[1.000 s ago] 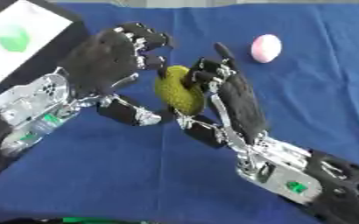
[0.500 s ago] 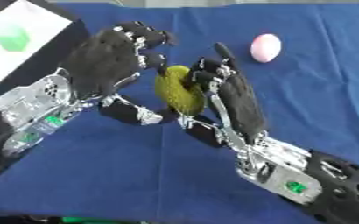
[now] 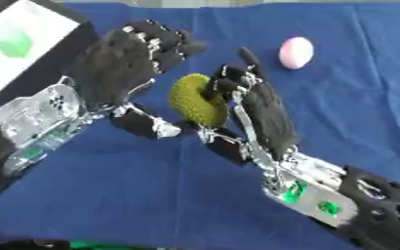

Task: Pick up the objects with one hand, pass them to the other hand, and then place them into the box on the other side of the table.

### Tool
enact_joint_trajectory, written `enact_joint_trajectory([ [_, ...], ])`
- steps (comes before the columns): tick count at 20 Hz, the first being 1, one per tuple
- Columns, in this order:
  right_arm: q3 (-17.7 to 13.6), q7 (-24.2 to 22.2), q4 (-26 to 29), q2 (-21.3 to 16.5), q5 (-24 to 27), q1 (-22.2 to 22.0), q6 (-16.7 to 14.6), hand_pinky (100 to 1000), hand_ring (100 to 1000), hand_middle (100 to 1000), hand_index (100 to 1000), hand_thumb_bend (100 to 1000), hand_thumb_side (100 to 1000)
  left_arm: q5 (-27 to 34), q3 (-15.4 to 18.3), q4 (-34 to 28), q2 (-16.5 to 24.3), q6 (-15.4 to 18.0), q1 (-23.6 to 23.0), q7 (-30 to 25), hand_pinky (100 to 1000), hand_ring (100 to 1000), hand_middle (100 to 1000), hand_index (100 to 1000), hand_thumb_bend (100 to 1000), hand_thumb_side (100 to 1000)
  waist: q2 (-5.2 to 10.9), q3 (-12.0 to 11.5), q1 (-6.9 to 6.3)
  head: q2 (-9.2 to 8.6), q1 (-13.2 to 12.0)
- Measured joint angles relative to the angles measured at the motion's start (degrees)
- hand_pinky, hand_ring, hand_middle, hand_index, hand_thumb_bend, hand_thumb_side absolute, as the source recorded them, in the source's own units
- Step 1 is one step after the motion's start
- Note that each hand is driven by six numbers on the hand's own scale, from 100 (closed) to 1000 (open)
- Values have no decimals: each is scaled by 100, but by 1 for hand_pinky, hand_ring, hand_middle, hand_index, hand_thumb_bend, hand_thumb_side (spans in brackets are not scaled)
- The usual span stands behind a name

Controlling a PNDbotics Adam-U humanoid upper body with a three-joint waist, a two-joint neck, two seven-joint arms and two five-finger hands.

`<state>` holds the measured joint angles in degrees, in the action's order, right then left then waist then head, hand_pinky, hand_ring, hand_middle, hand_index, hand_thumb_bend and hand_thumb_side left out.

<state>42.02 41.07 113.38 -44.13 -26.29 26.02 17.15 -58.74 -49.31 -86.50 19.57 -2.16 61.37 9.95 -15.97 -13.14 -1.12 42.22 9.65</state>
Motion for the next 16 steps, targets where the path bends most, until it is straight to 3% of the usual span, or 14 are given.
enact_joint_trajectory([
  [9, 38, 56, 1, 1, -12, 0, -76, 1000, 400, 518, 458, 307, 100, 87, 4, 197, -69, 329, -13, -129, 713, 715, 692, 826, 512, 439, -1, 9, 5, 0, -19],
  [16, 42, 61, 1, 1, -12, -1, -128, 1000, 400, 519, 455, 307, 100, 25, 6, 333, -152, 506, -13, -125, 663, 660, 585, 656, 463, 335, -1, 8, 5, 0, -40],
])
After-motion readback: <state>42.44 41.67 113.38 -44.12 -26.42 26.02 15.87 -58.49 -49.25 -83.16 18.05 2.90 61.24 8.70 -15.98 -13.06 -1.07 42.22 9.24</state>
